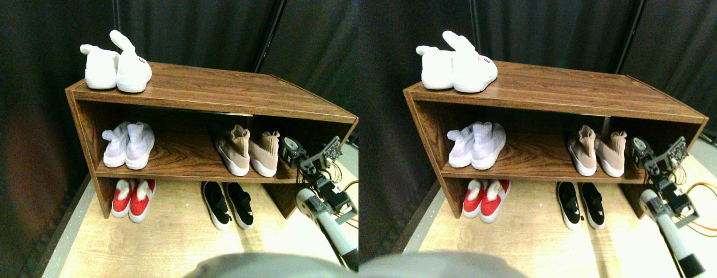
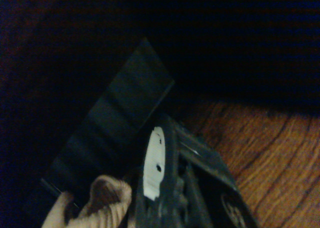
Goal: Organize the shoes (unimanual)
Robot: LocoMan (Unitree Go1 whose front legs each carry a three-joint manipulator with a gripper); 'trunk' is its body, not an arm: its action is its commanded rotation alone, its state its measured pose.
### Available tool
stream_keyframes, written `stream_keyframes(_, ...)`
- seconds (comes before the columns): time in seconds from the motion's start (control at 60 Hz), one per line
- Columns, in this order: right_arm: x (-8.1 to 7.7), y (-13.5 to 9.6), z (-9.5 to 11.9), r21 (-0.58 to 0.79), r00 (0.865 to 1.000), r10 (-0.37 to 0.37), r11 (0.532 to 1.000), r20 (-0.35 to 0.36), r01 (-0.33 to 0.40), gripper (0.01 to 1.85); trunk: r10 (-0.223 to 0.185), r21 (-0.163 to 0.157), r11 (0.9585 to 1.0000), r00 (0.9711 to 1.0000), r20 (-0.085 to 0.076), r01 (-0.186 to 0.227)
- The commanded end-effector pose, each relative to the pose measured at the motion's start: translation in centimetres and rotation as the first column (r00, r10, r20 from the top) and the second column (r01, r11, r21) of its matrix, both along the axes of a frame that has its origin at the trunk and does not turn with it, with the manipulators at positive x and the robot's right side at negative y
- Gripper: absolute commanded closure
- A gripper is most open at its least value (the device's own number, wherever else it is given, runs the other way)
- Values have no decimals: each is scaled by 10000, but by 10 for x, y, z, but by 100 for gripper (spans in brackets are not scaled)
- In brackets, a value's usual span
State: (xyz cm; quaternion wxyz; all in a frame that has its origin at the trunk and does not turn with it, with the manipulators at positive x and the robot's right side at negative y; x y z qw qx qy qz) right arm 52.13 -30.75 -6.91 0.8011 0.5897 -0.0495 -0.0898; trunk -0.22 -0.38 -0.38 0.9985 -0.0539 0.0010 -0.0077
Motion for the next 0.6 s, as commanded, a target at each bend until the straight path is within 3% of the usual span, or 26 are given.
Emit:
stream_keyframes(0.017, 4, 3, 0, 101, 9998, 49, 9999, 191, -51, 180, 124, -171, 9998, 9998, -170, -126)
stream_keyframes(0.267, 13, 8, -13, 414, 9998, 101, 9991, -181, -94, 180, 219, -226, 9995, 9995, -241, -225)
stream_keyframes(0.6, 9, 31, -20, 301, 9977, 546, 9981, -413, -534, 180, 361, -340, 9987, 9989, -298, -371)
